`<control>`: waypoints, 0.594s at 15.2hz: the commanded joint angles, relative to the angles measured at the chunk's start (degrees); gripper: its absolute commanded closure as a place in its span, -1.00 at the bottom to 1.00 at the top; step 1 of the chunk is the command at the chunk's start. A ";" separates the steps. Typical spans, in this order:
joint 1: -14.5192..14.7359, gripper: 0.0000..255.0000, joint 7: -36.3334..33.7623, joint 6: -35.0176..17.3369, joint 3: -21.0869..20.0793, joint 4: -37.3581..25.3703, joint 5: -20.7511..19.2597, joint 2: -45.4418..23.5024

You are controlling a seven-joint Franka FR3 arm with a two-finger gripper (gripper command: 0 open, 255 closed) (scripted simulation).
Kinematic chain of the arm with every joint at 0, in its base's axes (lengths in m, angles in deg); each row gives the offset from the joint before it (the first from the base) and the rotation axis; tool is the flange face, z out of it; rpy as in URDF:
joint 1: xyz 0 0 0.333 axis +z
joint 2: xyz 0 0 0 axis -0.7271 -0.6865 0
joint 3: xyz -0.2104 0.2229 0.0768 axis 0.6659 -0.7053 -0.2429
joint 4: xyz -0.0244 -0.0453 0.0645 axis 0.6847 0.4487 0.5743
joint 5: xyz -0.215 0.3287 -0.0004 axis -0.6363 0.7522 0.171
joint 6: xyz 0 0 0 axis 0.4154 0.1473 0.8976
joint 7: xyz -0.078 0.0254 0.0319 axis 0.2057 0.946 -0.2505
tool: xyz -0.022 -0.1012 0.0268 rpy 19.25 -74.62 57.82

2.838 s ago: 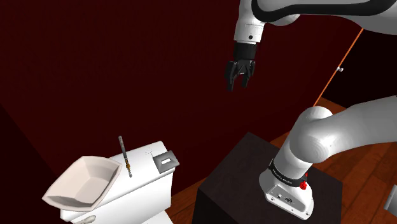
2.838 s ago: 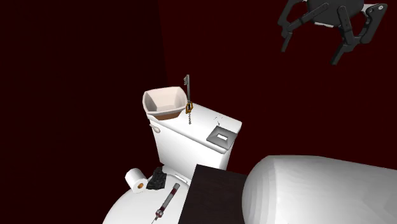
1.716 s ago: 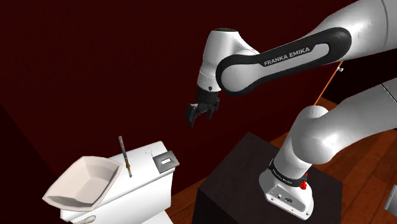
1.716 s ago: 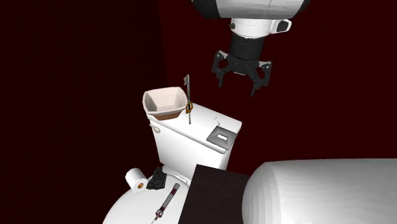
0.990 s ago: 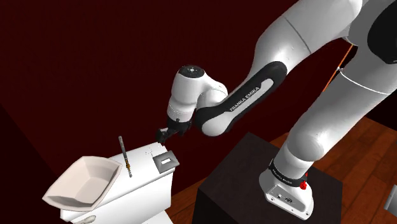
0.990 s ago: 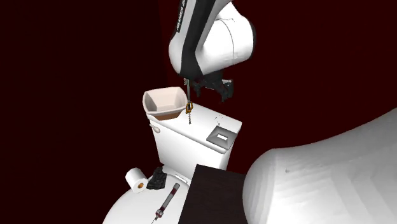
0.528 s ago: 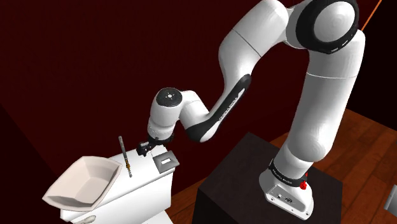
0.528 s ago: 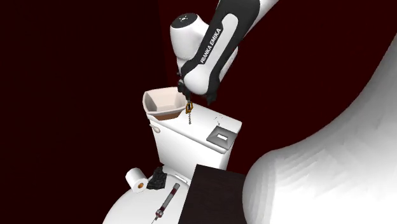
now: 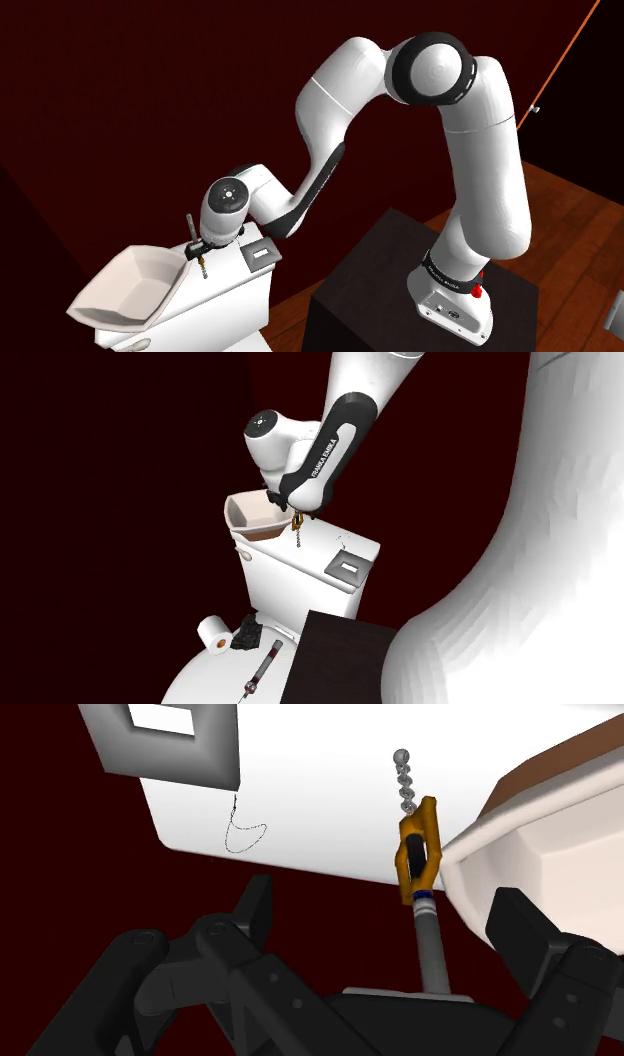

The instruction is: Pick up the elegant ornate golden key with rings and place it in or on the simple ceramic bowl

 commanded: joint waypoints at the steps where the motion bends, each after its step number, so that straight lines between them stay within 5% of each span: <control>1: 3.05 -1.00 -1.91 2.02 1.66 -6.43 -2.86 -5.44; 9: 5.46 -1.00 -3.35 2.15 4.38 -14.24 -6.38 -13.21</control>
